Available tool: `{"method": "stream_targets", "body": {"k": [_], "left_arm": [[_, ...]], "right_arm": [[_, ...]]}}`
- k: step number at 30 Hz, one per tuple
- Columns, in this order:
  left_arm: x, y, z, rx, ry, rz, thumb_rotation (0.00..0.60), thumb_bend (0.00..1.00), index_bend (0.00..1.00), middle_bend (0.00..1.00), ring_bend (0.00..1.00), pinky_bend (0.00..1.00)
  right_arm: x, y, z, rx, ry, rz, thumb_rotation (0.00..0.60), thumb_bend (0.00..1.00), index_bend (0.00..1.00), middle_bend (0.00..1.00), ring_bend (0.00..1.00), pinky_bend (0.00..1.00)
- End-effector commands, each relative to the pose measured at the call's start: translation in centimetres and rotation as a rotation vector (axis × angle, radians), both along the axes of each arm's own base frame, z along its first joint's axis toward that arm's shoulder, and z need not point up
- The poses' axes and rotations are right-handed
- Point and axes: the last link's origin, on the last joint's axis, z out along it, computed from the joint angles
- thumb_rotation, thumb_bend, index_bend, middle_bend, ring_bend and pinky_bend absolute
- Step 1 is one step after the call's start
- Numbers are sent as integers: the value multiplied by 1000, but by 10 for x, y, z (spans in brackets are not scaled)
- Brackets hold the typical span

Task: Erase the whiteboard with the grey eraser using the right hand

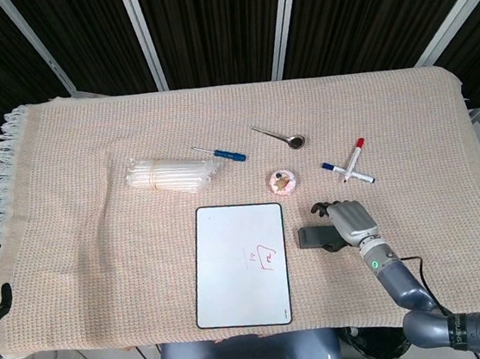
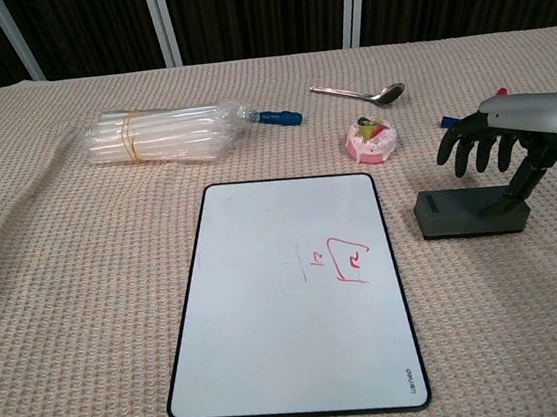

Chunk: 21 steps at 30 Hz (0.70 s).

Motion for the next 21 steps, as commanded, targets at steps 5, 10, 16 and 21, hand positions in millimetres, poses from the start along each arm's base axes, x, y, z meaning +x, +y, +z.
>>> {"method": "stream_targets", "body": {"k": [5,10,16,21], "left_arm": [[0,0,0,1,-1,2,600,477,136,7,0,4],[0,0,1,2,-1,3,600,477,136,7,0,7],[-1,0,1,2,-1,6,600,478,135,7,0,12],[0,1,1,3,-2,6,600,478,136,7,0,13]], "right_arm": [[1,1,-5,9,7,4,600,317,371,389,384,407],[2,2,-9,15,7,8,600,317,386,397,392,412],[1,3,-12,25,18,13,600,318,397,404,400,416],[1,3,-15,31,17,9,600,318,414,418,415,430]]}}
